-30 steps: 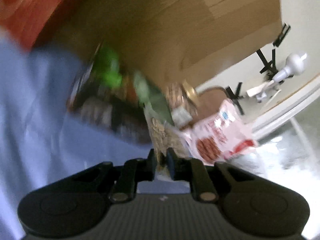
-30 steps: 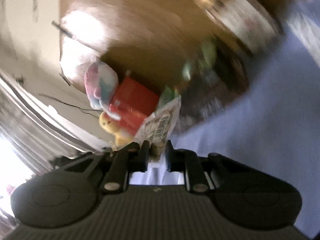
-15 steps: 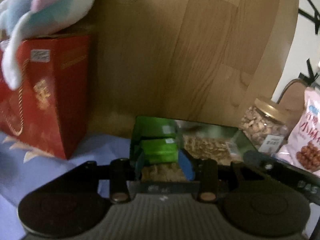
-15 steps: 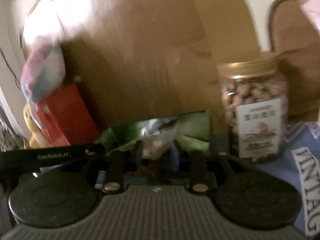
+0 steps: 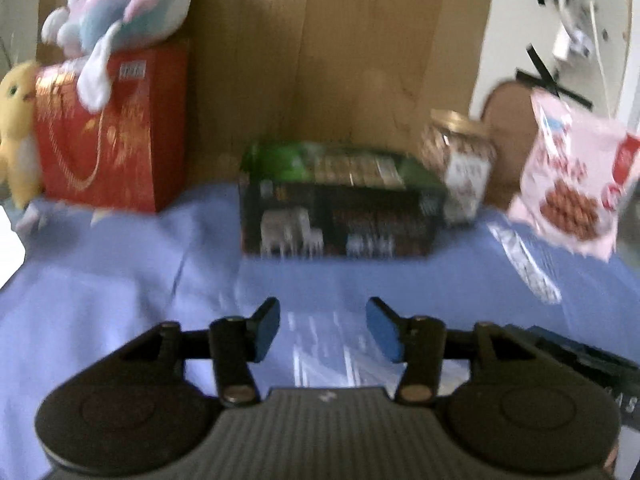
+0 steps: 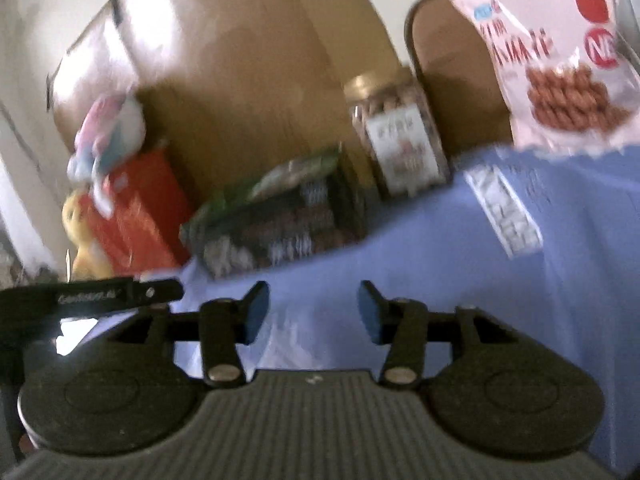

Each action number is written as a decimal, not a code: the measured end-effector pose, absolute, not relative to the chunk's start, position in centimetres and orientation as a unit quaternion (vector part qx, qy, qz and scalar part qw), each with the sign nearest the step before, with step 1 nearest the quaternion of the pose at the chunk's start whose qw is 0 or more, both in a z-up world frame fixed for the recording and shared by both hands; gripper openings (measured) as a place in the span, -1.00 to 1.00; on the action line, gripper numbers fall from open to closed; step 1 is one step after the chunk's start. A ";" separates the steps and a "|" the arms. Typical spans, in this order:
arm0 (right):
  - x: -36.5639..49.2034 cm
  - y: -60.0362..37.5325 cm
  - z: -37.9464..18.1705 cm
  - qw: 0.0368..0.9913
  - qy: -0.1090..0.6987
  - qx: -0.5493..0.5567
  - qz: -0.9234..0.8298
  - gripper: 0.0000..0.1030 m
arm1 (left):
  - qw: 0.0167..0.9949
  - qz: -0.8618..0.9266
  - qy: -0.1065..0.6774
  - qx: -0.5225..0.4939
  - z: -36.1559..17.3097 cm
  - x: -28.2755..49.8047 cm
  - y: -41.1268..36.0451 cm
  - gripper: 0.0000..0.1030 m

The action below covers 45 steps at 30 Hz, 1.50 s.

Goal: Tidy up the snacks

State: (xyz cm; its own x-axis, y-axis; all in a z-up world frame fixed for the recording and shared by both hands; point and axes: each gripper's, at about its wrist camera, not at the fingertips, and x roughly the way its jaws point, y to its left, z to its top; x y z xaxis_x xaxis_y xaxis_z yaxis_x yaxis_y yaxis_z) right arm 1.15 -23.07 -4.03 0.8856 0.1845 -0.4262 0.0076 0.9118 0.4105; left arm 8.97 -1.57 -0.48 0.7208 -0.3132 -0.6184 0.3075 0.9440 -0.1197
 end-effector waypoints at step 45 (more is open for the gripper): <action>-13.9 -20.7 -4.1 0.950 0.219 0.220 0.009 0.74 | 0.940 -0.133 0.308 0.055 0.4 -7.6 -1.8 0.99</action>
State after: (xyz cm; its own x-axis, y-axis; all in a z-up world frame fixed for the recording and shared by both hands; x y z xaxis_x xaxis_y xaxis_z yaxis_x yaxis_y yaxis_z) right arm -13.93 -20.73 -4.07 0.9035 0.1141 -0.4131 0.0790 0.9031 0.4222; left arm -7.56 -1.80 0.42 0.7751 -0.2155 -0.5939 0.2837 0.9587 0.0224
